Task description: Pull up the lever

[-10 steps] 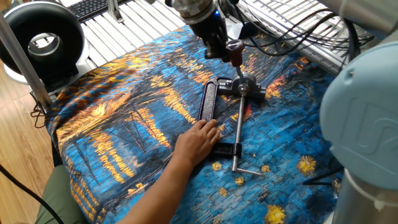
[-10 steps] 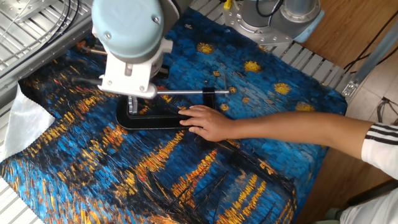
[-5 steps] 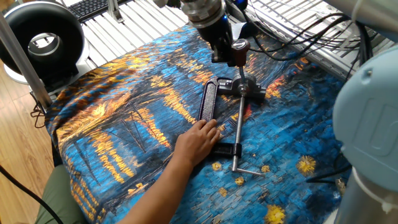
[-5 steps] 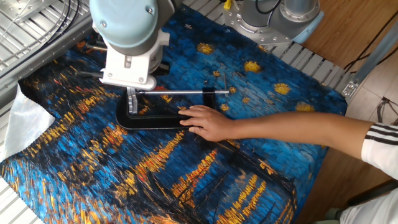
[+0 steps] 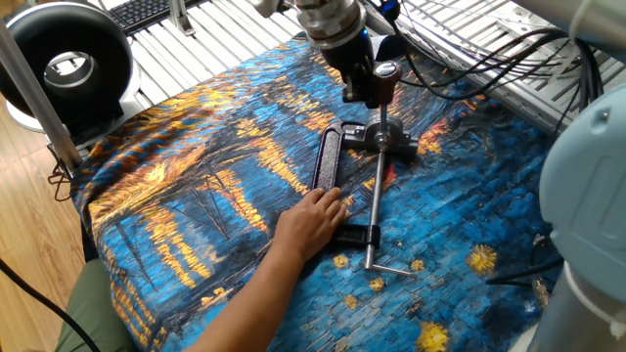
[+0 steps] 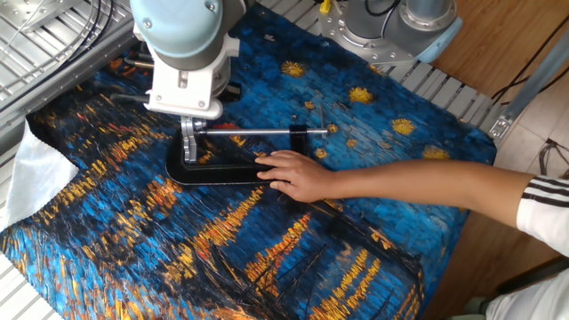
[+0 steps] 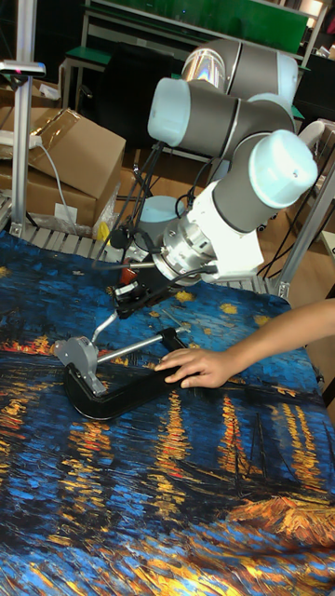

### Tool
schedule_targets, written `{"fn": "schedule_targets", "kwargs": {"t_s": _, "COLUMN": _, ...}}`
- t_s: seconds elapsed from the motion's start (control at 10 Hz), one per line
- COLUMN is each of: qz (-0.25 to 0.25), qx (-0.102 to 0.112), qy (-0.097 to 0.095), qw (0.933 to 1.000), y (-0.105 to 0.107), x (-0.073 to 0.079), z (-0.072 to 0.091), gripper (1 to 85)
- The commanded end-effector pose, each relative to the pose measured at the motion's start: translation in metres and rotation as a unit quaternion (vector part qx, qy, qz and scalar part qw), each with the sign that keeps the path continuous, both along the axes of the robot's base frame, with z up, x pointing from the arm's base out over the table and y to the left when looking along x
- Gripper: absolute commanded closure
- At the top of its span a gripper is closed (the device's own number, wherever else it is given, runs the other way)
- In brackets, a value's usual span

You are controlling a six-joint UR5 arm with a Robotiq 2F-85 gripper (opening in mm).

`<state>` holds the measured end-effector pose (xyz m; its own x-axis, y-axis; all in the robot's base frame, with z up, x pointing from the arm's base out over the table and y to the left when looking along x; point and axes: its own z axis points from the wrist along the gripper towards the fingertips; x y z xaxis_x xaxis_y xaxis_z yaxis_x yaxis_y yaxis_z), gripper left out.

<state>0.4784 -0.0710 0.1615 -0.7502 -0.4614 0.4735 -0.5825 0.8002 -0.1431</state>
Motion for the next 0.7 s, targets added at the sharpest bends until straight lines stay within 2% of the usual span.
{"fn": "schedule_targets", "kwargs": {"t_s": 0.0, "qz": -0.002, "qx": 0.013, "qy": -0.002, "qw": 0.9999, "y": -0.002, "x": -0.008, "z": -0.009, "gripper": 84.7}}
{"fn": "schedule_targets", "kwargs": {"t_s": 0.1, "qz": -0.005, "qx": 0.021, "qy": -0.004, "qw": 0.9998, "y": -0.002, "x": -0.011, "z": -0.014, "gripper": 84.7}}
{"fn": "schedule_targets", "kwargs": {"t_s": 0.6, "qz": 0.001, "qx": 0.027, "qy": -0.011, "qw": 0.9996, "y": -0.007, "x": -0.012, "z": -0.026, "gripper": 84.7}}
